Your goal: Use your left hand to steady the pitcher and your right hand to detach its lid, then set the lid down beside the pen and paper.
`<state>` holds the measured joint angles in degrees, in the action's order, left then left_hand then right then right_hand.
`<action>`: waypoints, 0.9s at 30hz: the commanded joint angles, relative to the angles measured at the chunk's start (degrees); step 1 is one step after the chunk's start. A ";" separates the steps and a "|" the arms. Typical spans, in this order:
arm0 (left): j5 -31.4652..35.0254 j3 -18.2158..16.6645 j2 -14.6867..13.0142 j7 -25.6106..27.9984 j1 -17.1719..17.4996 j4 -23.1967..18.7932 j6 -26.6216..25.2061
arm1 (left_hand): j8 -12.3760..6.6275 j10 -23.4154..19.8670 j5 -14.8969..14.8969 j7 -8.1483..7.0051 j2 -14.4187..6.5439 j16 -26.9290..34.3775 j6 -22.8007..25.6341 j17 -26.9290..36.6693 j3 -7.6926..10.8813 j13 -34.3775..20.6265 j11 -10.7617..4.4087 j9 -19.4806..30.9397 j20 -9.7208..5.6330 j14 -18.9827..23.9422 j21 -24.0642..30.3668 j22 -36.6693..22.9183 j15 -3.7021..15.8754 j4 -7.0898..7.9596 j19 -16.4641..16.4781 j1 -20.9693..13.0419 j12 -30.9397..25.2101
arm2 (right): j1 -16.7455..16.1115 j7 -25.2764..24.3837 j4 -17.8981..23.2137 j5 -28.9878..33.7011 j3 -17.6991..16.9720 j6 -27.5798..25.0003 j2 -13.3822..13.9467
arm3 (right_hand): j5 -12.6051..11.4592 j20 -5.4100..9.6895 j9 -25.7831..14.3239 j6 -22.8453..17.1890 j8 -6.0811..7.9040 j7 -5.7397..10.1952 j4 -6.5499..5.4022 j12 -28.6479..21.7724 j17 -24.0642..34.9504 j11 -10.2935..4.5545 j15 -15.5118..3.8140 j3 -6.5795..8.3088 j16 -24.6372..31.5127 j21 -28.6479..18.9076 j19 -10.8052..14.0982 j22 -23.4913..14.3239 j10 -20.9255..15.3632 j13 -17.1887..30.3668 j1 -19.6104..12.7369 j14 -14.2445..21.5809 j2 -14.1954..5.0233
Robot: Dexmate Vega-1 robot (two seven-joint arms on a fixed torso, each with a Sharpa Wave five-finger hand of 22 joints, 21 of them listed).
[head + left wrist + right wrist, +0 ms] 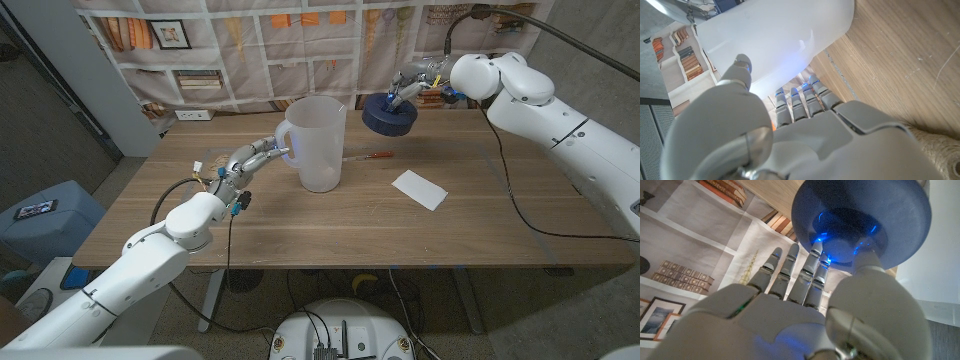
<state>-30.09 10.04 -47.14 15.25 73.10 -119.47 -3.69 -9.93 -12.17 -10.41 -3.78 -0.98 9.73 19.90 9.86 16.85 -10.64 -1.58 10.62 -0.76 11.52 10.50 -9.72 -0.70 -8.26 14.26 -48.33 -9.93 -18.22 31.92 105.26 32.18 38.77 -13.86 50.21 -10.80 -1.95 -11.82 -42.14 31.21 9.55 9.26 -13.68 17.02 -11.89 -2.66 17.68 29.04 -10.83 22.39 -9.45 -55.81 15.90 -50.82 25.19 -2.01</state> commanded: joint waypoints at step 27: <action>-0.90 -9.63 -0.37 -2.61 6.76 1.56 6.27 | 0.11 8.33 0.37 0.37 0.09 0.17 -10.53 0.04 -1.92 0.07 -0.72 -0.35 -1.21 -8.01 -0.24 0.00 -0.75 0.81 -6.38 5.48 -0.61 | -5.57 -0.93 1.25 7.30 3.83 -6.18 -2.56 | -0.26 -0.44 -0.26 -2.81 0.08 3.08 0.01 0.43 0.33 -0.81 -7.62 -0.52 -0.20 -0.03 0.05 -0.20 -0.41 0.28 -2.63 -0.93 -3.09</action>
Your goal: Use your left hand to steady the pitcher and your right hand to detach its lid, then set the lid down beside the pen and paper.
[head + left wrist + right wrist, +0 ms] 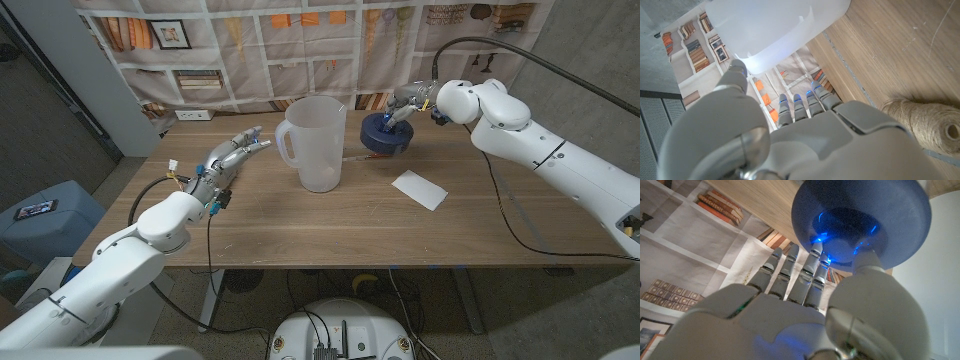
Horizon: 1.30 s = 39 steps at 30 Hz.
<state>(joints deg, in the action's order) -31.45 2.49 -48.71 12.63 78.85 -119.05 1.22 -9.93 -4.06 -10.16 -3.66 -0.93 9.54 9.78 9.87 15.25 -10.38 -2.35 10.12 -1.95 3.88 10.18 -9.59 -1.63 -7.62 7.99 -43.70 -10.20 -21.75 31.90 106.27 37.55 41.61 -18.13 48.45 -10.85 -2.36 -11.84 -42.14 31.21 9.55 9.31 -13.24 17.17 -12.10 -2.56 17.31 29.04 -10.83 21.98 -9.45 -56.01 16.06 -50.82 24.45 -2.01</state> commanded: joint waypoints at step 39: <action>0.52 1.80 5.28 1.44 -7.86 8.18 2.29 | -0.68 2.23 -0.37 1.23 -6.47 0.73 -2.97 0.29 -1.39 -0.10 0.21 0.07 -0.12 -3.80 0.49 -0.22 0.53 5.35 -2.59 11.79 -0.90 | -4.42 -4.75 -5.36 4.99 5.49 -2.72 -4.70 | -0.03 1.01 -0.11 -1.14 -0.88 3.13 -0.07 0.92 0.29 -0.57 -7.20 -1.19 -0.44 -0.45 2.21 -0.24 2.09 0.44 -2.54 -1.28 -1.82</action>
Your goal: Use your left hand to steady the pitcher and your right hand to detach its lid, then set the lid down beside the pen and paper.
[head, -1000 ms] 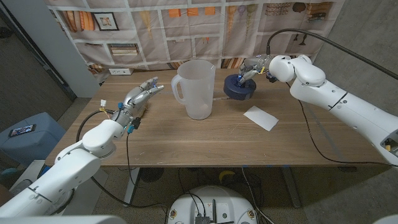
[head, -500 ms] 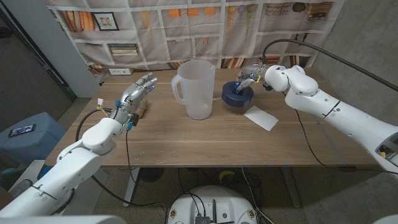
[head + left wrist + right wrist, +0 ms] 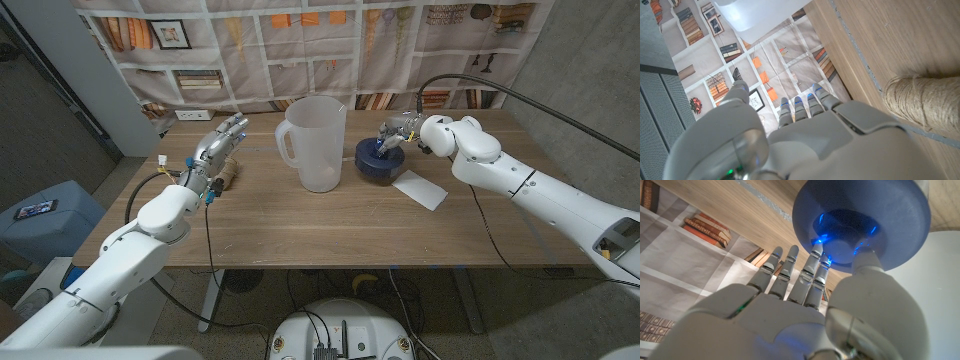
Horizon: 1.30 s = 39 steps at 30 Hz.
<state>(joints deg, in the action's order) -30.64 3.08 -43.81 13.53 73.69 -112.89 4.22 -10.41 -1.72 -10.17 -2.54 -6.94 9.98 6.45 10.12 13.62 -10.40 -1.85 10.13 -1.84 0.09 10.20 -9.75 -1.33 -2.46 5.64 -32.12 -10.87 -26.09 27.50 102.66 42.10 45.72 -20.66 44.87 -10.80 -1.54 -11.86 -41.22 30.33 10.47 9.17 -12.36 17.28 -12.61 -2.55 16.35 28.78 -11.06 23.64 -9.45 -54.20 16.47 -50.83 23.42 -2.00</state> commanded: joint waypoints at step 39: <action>-3.47 4.23 1.17 -3.38 -8.36 11.25 4.13 | -0.38 -0.87 -0.56 0.40 -1.99 0.51 1.61 -0.21 1.30 -0.03 -0.82 0.01 0.27 1.36 0.80 -0.03 0.06 -0.27 0.57 1.20 -0.53 | 3.00 8.97 -0.20 1.70 3.27 -4.15 -1.94 | -3.07 -5.97 0.55 23.04 -13.54 -0.22 -2.56 1.84 -0.16 3.85 1.08 -6.15 -7.12 0.58 -3.74 -0.26 25.96 0.57 7.55 -11.09 6.29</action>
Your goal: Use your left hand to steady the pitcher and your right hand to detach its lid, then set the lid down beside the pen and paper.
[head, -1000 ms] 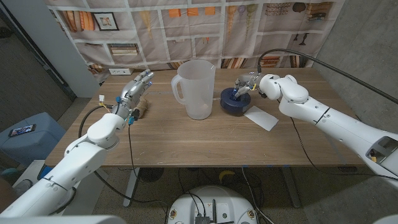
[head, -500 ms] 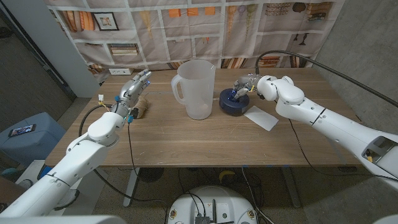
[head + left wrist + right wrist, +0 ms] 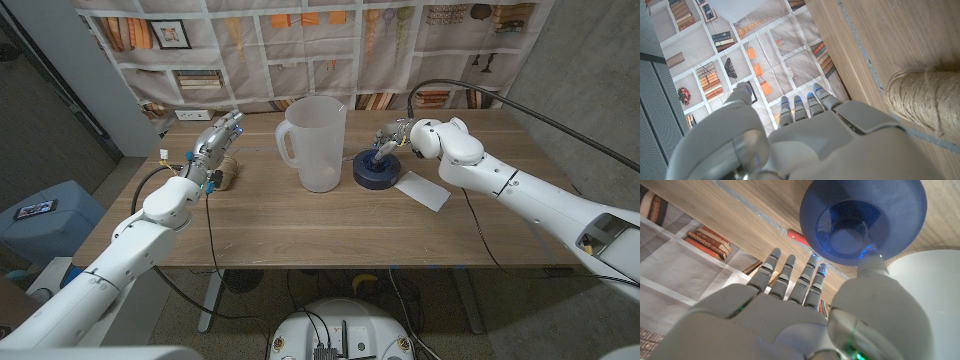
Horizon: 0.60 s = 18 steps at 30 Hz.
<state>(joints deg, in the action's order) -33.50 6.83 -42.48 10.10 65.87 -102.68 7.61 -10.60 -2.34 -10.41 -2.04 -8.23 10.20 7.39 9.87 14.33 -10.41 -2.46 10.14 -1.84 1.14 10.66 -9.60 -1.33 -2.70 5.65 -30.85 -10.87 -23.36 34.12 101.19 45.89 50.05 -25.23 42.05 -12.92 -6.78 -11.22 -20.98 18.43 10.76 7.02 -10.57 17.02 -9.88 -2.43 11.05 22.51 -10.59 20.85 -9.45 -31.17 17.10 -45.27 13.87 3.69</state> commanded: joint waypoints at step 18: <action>0.09 1.12 0.15 0.97 -1.11 1.83 1.81 | -0.11 -0.16 -0.28 -0.37 -0.73 0.07 0.81 0.03 0.87 -0.01 -0.07 -0.01 0.06 -0.07 0.31 -0.18 0.33 -0.25 0.59 0.53 -0.47 | -8.75 -12.81 1.28 -22.19 -12.48 7.05 4.60 | -3.06 -0.22 -0.05 6.88 -5.03 -2.46 -4.86 0.00 0.56 5.26 4.54 -4.64 -3.88 0.08 -4.21 -0.23 12.06 -0.59 12.63 -7.48 0.25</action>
<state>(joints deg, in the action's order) -33.60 7.78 -42.26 10.73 64.78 -101.19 8.96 -10.59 -2.34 -10.41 -2.36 -8.46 10.20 7.70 9.88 14.90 -10.41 -2.46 10.14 -1.84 1.14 10.66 -9.60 -1.33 -2.95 5.65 -30.62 -10.87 -27.02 29.63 102.33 34.90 43.70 -21.68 44.82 -15.73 -7.66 -11.21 -14.09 13.71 8.51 2.76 -10.58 17.44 -4.76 1.80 6.34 19.02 -10.38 16.46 -9.45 -19.98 16.51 -33.29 7.00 4.00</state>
